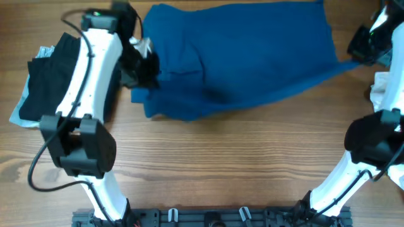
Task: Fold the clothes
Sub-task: 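Lower the shirt flat onto the table, pulling it toward the front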
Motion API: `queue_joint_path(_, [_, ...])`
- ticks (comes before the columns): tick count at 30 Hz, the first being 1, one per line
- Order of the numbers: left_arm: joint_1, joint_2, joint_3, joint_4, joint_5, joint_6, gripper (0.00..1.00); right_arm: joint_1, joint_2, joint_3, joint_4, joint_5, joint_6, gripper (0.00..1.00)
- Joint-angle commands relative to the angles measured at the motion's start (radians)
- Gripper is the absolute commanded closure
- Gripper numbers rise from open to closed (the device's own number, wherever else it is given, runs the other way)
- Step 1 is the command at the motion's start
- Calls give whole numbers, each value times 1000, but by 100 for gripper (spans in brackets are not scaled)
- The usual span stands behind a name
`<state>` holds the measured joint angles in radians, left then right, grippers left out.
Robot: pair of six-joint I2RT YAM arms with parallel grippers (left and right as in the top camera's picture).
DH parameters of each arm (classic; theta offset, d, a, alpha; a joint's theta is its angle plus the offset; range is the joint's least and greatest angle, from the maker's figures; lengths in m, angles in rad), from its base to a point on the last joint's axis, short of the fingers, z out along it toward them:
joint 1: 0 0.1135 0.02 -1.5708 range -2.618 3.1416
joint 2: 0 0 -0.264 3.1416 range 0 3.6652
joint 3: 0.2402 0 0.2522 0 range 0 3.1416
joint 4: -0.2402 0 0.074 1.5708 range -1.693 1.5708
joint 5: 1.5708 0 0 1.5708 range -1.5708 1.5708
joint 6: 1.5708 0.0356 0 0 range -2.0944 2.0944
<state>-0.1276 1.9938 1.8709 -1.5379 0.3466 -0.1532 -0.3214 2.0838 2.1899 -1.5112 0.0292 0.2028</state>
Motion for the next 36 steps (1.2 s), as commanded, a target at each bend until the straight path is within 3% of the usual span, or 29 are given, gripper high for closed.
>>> queue_joint_path(1, [5,-2,-135,-16,-53,45,96,-8,-4,-102,-54,167,60,96])
queue_joint_path(5, [5,-6,-295,-7,-53,45,96,-28,-5,-196,-98,190,87,96])
queue_joint_path(9, [6,-58,-502,118,-53,43,96,-47,-21,-291,-93,172,86,96])
queue_joint_path(18, [10,-416,-895,421,-74,-138,96,-152,-164,-620,46,12,19,96])
queue_joint_path(24, [14,-705,-955,396,-113,-197,96,-272,-407,-829,169,-16,47,96])
queue_joint_path(28, [14,-801,-955,338,-113,-228,96,-292,-497,-844,167,-34,43,96])
queue_joint_path(36, [14,-964,-955,270,-203,-429,96,-296,-597,-844,152,-16,63,96])
